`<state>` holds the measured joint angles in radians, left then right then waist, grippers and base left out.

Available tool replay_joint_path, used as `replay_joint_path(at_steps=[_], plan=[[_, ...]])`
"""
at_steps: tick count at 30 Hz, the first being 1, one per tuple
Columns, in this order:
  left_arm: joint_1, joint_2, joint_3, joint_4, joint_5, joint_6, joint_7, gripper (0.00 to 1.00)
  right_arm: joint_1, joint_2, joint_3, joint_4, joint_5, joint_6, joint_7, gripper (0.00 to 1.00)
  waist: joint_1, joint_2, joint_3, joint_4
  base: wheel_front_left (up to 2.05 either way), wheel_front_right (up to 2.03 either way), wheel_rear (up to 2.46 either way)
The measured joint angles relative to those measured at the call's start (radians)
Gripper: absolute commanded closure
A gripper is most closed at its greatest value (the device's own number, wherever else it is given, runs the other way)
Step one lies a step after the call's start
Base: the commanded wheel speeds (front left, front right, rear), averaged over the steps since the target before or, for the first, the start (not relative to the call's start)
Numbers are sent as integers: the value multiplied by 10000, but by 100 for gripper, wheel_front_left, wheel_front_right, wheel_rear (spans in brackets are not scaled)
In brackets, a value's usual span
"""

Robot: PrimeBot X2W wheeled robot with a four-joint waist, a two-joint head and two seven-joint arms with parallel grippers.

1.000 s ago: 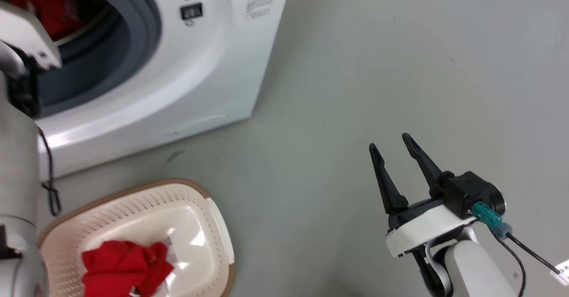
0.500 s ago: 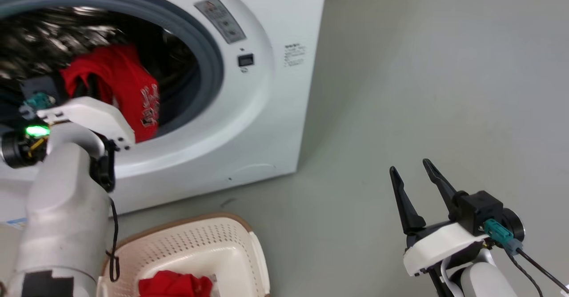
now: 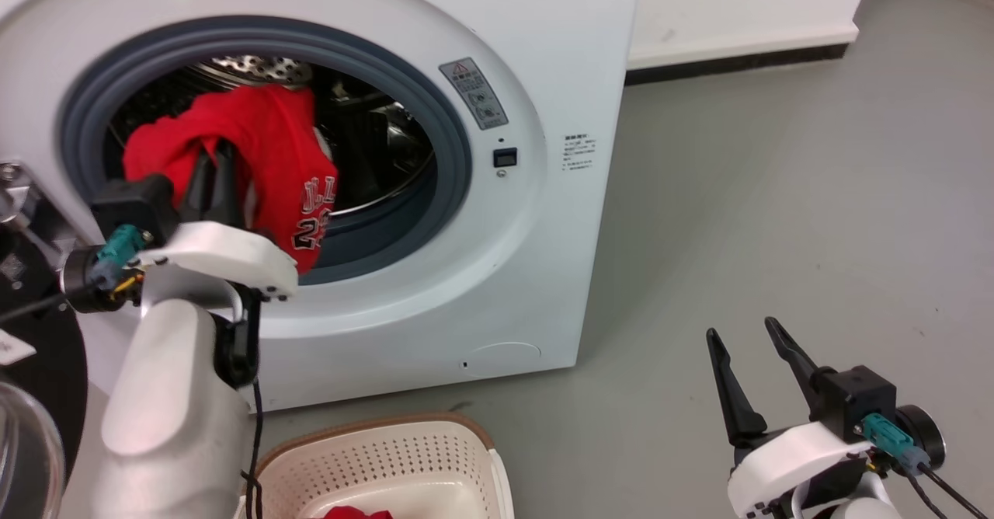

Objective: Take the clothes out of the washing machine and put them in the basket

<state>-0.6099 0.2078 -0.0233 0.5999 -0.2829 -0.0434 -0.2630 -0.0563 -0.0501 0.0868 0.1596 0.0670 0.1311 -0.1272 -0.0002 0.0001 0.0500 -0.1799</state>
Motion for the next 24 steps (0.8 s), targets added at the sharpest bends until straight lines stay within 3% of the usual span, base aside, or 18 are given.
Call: replay_joint_path(at_steps=[8,10,15,19,24], plan=[[2036,-441,-265,-3344,38,215,282,100,525,-4,-245,-401,-186,0,322,0,0,0,-553,537,0,0,0],[2886,-460,-397,-4736,105,389,631,100,626,-2,-259,-579,-263,0,418,0,-1,0,-627,715,0,0,0],[4433,-558,-644,-6508,265,763,1162,100,779,-4,-295,-769,-332,0,560,0,0,0,-632,934,0,0,0],[5637,-817,-997,-7194,267,978,1482,100,810,-4,-291,-892,-334,0,623,0,1,0,-527,1029,0,0,0],[6648,-1049,-1384,-6784,121,1066,1538,100,782,-2,-291,-1005,-349,0,621,0,2,0,-175,1090,0,0,0]])
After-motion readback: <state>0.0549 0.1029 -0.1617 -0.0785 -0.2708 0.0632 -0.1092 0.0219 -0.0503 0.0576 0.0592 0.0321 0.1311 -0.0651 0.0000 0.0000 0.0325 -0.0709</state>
